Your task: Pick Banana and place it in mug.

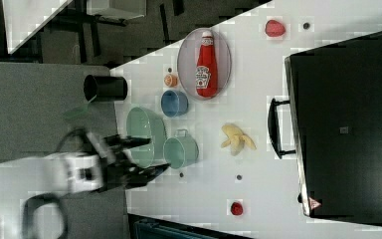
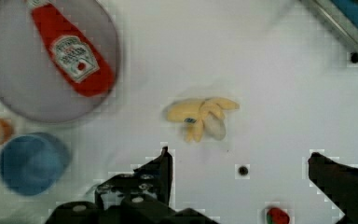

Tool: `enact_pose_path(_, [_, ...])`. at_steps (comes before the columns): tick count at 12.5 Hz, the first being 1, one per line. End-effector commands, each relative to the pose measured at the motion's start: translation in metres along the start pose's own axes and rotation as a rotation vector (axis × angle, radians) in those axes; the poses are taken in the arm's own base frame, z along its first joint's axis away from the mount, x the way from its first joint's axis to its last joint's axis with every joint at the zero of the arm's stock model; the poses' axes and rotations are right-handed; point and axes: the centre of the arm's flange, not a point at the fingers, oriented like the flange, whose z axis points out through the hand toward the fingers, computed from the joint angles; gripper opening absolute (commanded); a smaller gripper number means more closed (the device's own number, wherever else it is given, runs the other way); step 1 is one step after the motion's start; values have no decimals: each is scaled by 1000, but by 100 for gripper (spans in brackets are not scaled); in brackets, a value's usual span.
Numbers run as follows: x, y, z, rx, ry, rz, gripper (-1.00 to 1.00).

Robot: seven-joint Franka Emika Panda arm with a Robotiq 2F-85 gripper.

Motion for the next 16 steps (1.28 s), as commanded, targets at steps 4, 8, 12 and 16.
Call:
enact_pose_path(4, [7,-17,162,-47,-44,-301,100])
enact_pose_path(8, [3,-16,250,-51,-37,-327,100])
enact_pose_path(12, [-9,-20,305,-69,-64,-352,100])
enact_pose_path(16, [-13,-21,329,-51,-42,-360,100])
